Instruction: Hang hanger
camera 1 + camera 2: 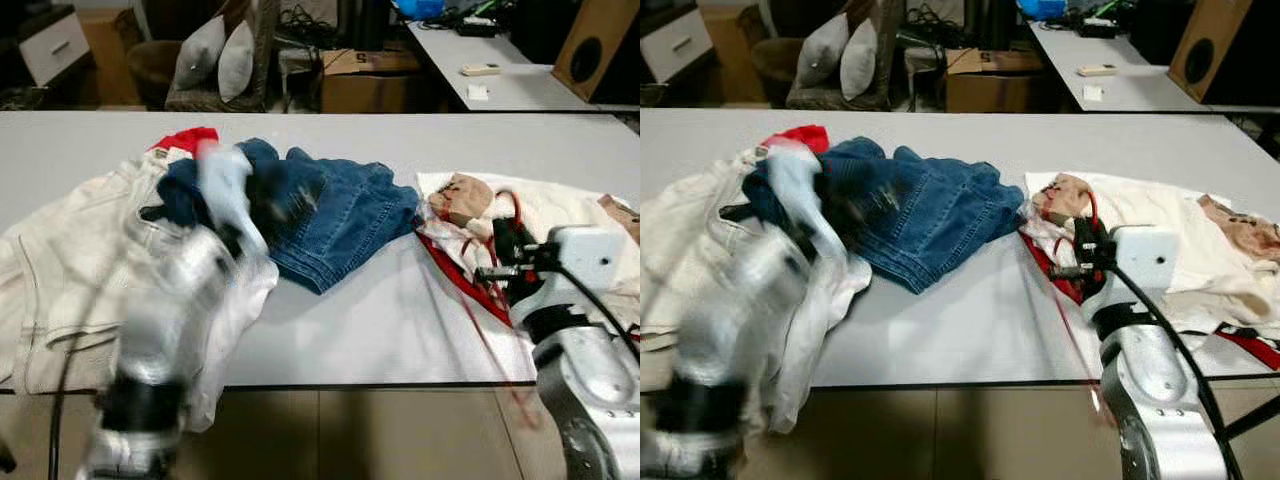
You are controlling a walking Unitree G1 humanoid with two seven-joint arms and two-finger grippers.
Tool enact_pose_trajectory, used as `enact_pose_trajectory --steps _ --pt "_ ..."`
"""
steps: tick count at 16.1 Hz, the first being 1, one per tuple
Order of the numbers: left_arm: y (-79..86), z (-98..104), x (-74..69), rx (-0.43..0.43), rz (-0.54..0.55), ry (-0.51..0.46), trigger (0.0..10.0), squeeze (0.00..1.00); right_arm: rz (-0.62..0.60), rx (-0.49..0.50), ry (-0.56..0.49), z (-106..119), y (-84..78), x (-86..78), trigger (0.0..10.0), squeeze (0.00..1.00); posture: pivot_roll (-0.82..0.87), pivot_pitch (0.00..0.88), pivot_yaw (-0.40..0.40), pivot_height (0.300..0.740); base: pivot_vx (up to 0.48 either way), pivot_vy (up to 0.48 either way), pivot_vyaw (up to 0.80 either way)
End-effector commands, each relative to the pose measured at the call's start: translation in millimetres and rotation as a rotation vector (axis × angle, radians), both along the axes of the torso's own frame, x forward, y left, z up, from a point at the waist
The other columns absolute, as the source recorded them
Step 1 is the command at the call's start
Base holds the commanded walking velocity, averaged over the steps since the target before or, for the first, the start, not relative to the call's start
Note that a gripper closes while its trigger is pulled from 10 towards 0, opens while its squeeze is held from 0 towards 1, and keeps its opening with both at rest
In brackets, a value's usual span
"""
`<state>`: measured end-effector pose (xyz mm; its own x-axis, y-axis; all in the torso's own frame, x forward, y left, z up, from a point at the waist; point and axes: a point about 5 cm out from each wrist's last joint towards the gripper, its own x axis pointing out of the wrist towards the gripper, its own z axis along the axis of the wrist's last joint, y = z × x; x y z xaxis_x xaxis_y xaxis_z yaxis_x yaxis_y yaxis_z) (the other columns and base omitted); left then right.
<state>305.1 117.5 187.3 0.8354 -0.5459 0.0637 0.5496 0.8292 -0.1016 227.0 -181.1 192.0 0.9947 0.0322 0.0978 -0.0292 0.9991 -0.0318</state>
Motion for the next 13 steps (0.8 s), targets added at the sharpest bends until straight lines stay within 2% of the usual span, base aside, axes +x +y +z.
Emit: enact_pose_trajectory --steps 1,3,5,9,11,13 --pt "0.5 -1 -6.6 0.059 0.032 -0.031 10.0 1.00 -0.013 -0.008 0.027 0 -3.7 -1.5 10.0 0.00 -0.09 0.000 -0.001 0.740 0.000 0.000 0.00" --pt "-1.6 -6 -13.6 0.049 0.049 -0.017 10.0 1.00 -0.004 -0.021 0.056 -3 -2.9 0.0 10.0 0.00 -0.09 0.000 -0.020 0.740 0.000 -0.480 0.00" --pt "1.3 -11 -17.4 0.045 0.119 -0.035 10.0 1.00 0.016 -0.031 0.059 -2 0.5 2.9 10.0 0.00 -0.08 0.000 -0.050 0.740 0.000 -0.480 0.00" --pt "5.6 -13 -15.8 0.060 0.179 -0.037 10.0 1.00 0.015 -0.020 0.033 2 3.7 4.8 10.0 0.00 -0.08 0.000 -0.051 0.740 0.000 -0.480 0.00" --pt "5.1 -18 -9.6 0.123 0.219 -0.035 10.0 1.00 -0.052 -0.062 -0.014 8 -3.3 4.1 10.0 0.00 -0.09 0.000 -0.023 0.740 0.000 -0.442 0.00" --pt "0.7 -21 -6.6 0.173 0.204 -0.028 10.0 1.00 -0.097 -0.045 -0.015 8 -8.9 1.0 10.0 0.00 -0.09 0.000 -0.013 0.740 0.000 -0.201 -0.80"
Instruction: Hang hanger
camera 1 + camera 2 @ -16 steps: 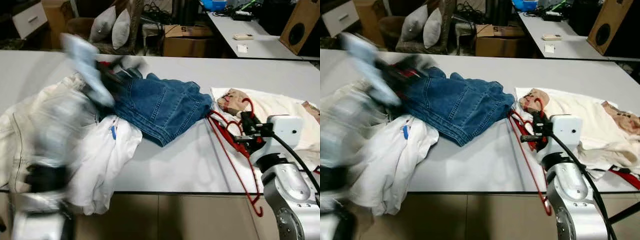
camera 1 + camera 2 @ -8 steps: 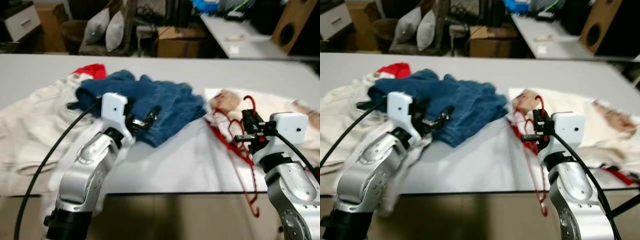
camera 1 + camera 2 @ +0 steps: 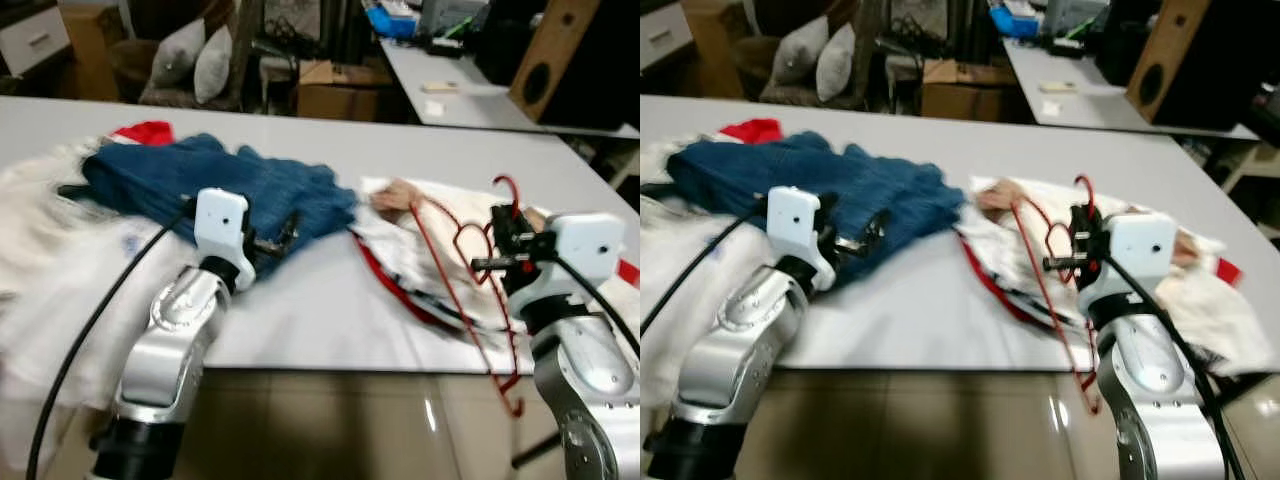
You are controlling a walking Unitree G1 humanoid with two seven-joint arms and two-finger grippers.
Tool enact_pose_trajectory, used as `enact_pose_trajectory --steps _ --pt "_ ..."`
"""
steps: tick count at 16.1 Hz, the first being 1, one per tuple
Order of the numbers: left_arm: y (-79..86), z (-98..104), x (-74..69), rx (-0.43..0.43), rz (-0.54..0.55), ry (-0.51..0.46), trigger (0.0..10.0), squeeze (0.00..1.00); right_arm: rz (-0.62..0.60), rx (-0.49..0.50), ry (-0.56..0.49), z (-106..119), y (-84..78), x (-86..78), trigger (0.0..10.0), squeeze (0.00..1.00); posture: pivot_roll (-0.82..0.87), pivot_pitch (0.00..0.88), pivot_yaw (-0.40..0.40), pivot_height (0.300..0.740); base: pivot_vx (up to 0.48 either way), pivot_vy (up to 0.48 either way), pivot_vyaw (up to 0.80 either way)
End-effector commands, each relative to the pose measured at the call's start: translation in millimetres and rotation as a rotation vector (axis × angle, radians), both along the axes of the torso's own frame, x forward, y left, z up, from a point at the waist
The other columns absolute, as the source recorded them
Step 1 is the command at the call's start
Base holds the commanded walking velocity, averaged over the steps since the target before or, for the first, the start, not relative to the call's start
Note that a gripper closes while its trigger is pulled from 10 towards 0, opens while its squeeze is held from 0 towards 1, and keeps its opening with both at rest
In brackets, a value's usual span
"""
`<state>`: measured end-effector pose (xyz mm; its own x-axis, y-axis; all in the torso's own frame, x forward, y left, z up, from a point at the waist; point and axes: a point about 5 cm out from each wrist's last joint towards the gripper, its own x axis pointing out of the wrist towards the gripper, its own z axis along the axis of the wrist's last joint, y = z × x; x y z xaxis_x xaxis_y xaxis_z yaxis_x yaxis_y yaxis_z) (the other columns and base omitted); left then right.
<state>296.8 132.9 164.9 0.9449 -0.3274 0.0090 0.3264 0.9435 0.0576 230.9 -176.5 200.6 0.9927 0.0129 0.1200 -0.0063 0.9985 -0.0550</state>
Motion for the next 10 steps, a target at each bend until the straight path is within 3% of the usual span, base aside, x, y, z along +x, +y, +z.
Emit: enact_pose_trajectory --steps 1,2,4,8,10 --pt "-17.6 2 3.9 0.035 -0.060 0.004 10.0 1.00 -0.100 0.009 0.018 -4 -15.9 -5.2 10.0 0.00 -0.09 0.000 0.006 0.740 0.000 0.000 -0.80" --pt "-20.9 3 6.6 0.040 -0.072 0.000 10.0 1.00 -0.134 0.070 0.042 -9 -17.8 -8.2 10.0 0.00 -0.10 0.000 0.014 0.740 0.000 0.000 -0.80" --pt "-22.6 5 11.5 0.021 -0.075 -0.006 10.0 1.00 -0.188 0.101 0.076 -16 -20.7 -14.7 10.0 0.00 -0.11 0.000 0.043 0.740 0.000 0.463 -0.80" --pt "-22.3 1 12.5 0.027 -0.079 0.003 10.0 1.00 -0.228 0.102 0.110 -21 -23.8 -20.6 10.0 0.00 -0.11 0.000 0.052 0.740 0.000 0.480 -0.80" --pt "-21.1 -3 9.8 0.031 -0.096 0.021 10.0 0.96 -0.223 0.077 0.109 -20 -22.4 -18.5 10.0 0.00 -0.10 0.000 0.045 0.740 0.000 0.000 -0.80"
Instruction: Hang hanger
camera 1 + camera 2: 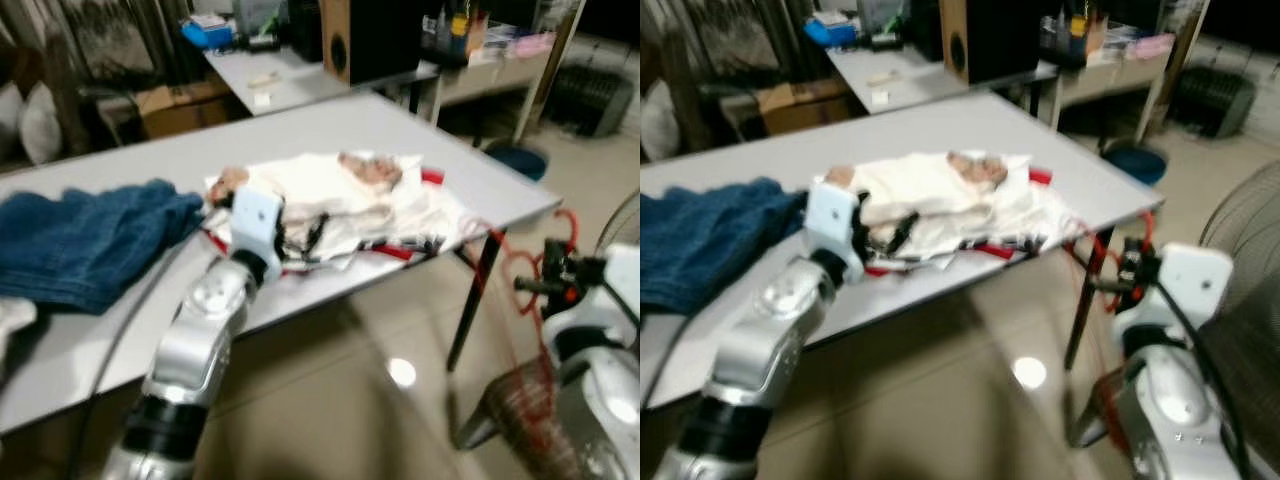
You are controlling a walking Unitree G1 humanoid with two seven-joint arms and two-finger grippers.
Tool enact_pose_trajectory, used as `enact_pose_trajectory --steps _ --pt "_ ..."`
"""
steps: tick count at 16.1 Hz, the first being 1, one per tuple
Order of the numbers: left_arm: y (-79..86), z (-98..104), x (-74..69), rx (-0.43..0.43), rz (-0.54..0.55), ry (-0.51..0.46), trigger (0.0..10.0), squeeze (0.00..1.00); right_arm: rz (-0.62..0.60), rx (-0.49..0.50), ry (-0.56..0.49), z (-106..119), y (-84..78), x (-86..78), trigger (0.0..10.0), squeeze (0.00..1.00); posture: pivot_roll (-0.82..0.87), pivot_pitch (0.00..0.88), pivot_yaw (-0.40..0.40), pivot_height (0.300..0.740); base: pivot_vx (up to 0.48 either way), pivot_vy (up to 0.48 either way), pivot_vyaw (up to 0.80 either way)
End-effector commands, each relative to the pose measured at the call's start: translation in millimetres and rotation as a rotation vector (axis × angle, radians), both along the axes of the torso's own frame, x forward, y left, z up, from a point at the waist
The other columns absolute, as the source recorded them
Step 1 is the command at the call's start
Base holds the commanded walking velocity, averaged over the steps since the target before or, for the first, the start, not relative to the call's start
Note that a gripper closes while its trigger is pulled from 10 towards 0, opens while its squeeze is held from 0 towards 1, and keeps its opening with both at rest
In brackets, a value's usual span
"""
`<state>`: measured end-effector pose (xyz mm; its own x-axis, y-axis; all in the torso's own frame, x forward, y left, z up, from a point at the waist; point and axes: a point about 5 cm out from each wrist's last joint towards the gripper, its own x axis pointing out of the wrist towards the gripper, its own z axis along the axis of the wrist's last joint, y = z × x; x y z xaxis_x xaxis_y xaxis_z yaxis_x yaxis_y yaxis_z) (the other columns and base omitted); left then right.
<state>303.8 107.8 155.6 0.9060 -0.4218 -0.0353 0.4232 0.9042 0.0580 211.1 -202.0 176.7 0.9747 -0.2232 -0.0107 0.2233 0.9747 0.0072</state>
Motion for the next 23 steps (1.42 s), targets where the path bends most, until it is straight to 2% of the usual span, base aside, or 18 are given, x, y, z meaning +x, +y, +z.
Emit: enact_pose_trajectory --steps 1,2,3,4,5,6,8,11,13,14,16,17,18,19,20,21,22,23 --pt "6.8 4 0.7 0.005 0.011 -0.009 10.0 0.80 0.017 -0.023 -0.011 4 3.6 3.6 10.0 0.00 -0.10 0.000 0.040 0.740 0.000 0.000 -0.49" --pt "14.6 -2 -0.3 0.027 0.054 0.004 10.0 0.75 0.052 -0.132 -0.006 4 5.7 8.0 10.0 0.00 -0.10 0.000 0.032 0.740 0.000 0.000 0.00" --pt "19.9 -6 -2.0 0.031 0.083 0.005 10.0 0.75 0.092 -0.214 0.002 3 9.6 11.6 10.0 0.00 -0.09 0.000 0.017 0.740 0.000 0.000 0.00" --pt "21.2 -6 -2.8 0.029 0.092 0.008 10.0 0.75 0.106 -0.226 0.004 2 10.8 12.5 10.0 0.00 -0.09 0.000 0.017 0.740 0.000 0.000 0.00" --pt "23.1 -5 -4.2 0.004 0.115 0.005 10.0 0.75 0.174 -0.183 0.001 1 15.3 13.7 10.0 0.00 -0.09 0.000 0.009 0.740 0.000 0.000 0.00" --pt "24.5 -4 -7.0 -0.001 0.128 -0.010 10.0 0.74 0.163 -0.263 -0.021 5 15.4 15.2 10.0 0.00 -0.08 0.000 -0.005 0.740 0.000 0.000 0.00" --pt "25.3 -3 -9.9 -0.005 0.143 -0.018 10.0 0.73 0.217 -0.226 -0.020 9 18.2 15.8 10.0 0.00 -0.08 0.000 -0.016 0.740 0.000 0.000 0.00" --pt "23.3 -2 -11.7 -0.024 0.141 -0.020 10.0 0.73 0.293 -0.198 -0.128 29 22.6 17.2 10.0 0.00 -0.08 0.000 -0.020 0.740 0.000 0.000 0.00" --pt "20.8 3 -11.4 -0.058 0.107 -0.031 10.0 0.73 0.430 -0.170 -0.153 39 29.0 14.4 10.0 0.00 -0.09 0.000 -0.007 0.740 0.000 0.000 0.00" --pt "16.2 14 -12.6 -0.110 0.024 -0.065 10.0 0.75 0.565 -0.180 -0.177 51 30.6 8.1 10.0 0.00 -0.09 0.000 0.001 0.740 0.000 0.000 0.00" --pt "14.9 36 -9.8 -0.183 -0.072 -0.137 10.0 0.83 0.727 -0.174 -0.208 66 26.0 -1.2 10.0 0.00 -0.10 0.000 0.018 0.740 0.000 0.000 0.00" --pt "16.3 55 -4.3 -0.228 -0.150 -0.199 10.0 1.00 0.813 -0.169 -0.207 75 18.9 -5.5 10.0 0.00 -0.11 0.000 0.027 0.740 0.000 0.000 0.00" --pt "19.6 91 6.9 -0.222 -0.298 -0.303 10.0 1.00 0.944 -0.162 -0.196 83 8.7 -8.1 10.0 0.00 -0.11 0.000 0.044 0.740 0.000 0.000 0.00" --pt "20.0 102 8.6 -0.209 -0.357 -0.331 10.0 1.00 0.985 -0.150 -0.178 84 6.1 -8.0 10.0 0.00 -0.11 0.000 0.044 0.740 0.000 0.000 0.00" --pt "15.5 118 8.7 -0.134 -0.566 -0.345 10.0 1.00 1.108 -0.174 -0.144 84 5.9 -7.4 10.0 0.00 -0.10 0.000 0.054 0.740 0.000 0.000 0.00" --pt "14.0 124 8.5 -0.096 -0.653 -0.345 10.0 1.00 1.159 -0.183 -0.126 84 5.7 -7.0 10.0 0.00 -0.09 0.000 0.053 0.740 0.000 0.000 0.00" --pt "7.6 131 11.3 0.032 -0.805 -0.331 10.0 1.00 1.283 -0.191 -0.094 83 8.1 -6.5 10.0 0.00 -0.09 0.000 0.053 0.740 0.000 0.000 0.00" --pt "5.0 133 13.7 0.074 -0.838 -0.326 10.0 1.00 1.325 -0.194 -0.088 83 9.4 -6.5 10.0 0.00 -0.09 0.000 0.053 0.740 0.000 0.000 0.00"
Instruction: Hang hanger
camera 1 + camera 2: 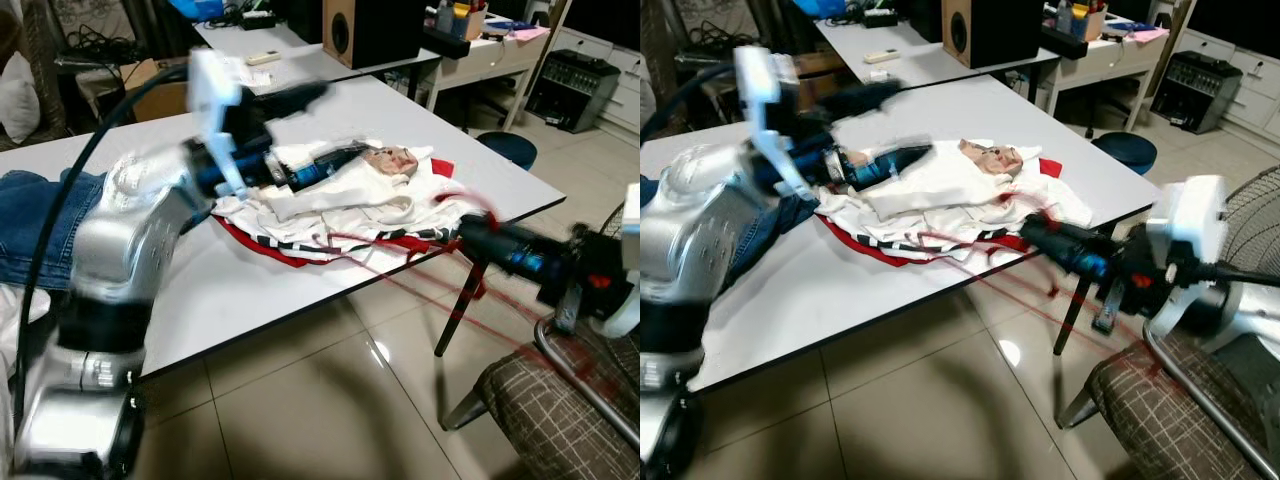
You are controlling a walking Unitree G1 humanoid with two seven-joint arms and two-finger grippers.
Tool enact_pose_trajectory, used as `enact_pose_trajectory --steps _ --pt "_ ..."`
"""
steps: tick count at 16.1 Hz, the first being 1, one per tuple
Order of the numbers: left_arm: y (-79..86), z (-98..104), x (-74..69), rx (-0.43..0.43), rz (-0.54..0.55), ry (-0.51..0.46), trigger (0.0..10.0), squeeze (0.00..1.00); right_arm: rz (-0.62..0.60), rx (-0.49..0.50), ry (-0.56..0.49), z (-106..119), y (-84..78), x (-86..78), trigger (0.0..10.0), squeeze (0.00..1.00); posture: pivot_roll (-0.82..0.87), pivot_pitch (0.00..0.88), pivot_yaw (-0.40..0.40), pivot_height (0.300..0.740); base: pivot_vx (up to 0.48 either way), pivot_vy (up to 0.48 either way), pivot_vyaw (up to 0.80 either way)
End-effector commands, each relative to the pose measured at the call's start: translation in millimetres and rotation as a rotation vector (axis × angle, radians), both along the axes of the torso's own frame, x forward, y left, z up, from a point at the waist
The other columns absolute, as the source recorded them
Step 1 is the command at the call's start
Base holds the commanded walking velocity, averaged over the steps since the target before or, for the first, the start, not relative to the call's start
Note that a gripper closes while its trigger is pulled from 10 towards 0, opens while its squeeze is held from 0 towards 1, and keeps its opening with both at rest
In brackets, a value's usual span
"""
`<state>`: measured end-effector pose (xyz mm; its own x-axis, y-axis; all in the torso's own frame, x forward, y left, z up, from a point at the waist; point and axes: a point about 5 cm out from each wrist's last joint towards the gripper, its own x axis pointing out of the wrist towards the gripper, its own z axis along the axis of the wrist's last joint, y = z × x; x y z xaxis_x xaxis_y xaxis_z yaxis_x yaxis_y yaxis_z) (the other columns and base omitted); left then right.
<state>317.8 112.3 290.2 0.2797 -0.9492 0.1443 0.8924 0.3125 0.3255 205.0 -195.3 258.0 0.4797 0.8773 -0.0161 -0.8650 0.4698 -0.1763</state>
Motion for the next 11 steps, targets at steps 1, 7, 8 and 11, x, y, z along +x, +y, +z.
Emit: enact_pose_trajectory --steps 1,7,8,11 --pt "-6.3 -1 4.1 0.132 -0.090 -0.009 10.0 1.00 0.121 -0.025 0.006 3 3.6 -0.7 10.0 0.00 -0.08 0.000 0.052 0.740 0.000 0.000 0.00" --pt "-9.4 -23 8.0 0.309 -0.322 0.116 10.0 0.00 0.285 -0.092 -0.009 12 7.2 2.3 10.0 0.00 -0.09 0.000 0.051 0.740 0.000 0.000 0.00" --pt "-7.4 -27 6.4 0.289 -0.354 0.163 10.0 0.00 0.291 -0.095 -0.014 14 6.6 3.0 10.0 0.00 -0.09 0.000 0.050 0.740 0.000 0.000 0.00" --pt "2.4 -37 -1.6 0.171 -0.450 0.332 10.0 0.00 0.283 -0.140 -0.006 13 -0.4 4.8 10.0 0.00 -0.09 0.000 0.044 0.740 0.000 0.000 0.00"
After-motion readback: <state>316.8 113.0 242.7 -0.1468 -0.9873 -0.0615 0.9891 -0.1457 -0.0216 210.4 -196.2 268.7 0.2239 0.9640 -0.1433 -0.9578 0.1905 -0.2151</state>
